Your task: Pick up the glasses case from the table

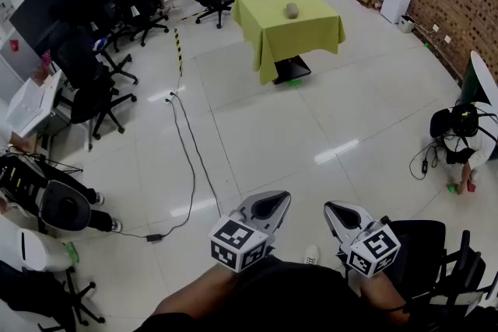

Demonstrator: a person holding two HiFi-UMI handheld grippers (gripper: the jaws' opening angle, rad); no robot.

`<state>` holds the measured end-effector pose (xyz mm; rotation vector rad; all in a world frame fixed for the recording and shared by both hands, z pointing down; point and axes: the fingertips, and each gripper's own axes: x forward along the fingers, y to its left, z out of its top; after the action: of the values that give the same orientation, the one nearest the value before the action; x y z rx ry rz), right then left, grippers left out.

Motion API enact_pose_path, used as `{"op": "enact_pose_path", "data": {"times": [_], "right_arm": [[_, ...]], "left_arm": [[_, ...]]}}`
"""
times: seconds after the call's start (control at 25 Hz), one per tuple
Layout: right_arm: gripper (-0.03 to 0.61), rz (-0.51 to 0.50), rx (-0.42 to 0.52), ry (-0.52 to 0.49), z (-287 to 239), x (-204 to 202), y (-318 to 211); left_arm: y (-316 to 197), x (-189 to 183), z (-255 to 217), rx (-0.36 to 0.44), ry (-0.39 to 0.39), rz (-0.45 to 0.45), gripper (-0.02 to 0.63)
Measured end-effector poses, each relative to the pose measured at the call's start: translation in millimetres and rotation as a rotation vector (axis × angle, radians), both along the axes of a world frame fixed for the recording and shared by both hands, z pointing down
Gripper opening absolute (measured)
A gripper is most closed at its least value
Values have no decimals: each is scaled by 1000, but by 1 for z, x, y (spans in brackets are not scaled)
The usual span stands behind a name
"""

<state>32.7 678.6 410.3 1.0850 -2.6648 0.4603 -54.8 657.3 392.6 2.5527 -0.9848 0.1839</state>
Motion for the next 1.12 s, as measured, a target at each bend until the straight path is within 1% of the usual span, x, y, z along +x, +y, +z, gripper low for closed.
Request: {"op": "enact_pose_path", "data": {"times": [0.28, 0.56, 0.68, 0.84, 0.96, 1.12], "right_arm": [[3, 11, 18, 9, -7, -33, -1], [3, 47, 34, 21, -6, -64, 1], [3, 54, 31, 29, -2, -75, 2], [3, 65, 35, 42, -4, -78, 1], [3, 81, 35, 44, -4, -74, -5], [3, 77, 40, 42, -5, -84, -15]], "left_arm": [[-4, -35, 1, 12, -2, 12, 8], [-6, -68, 5, 34, 6, 39, 8], [-7, -80, 9, 25, 16, 43, 8], [-12, -87, 10, 8, 39, 35, 8], [-20, -87, 10, 14, 50, 33, 8], [-31, -91, 6, 23, 61, 31, 8]]}}
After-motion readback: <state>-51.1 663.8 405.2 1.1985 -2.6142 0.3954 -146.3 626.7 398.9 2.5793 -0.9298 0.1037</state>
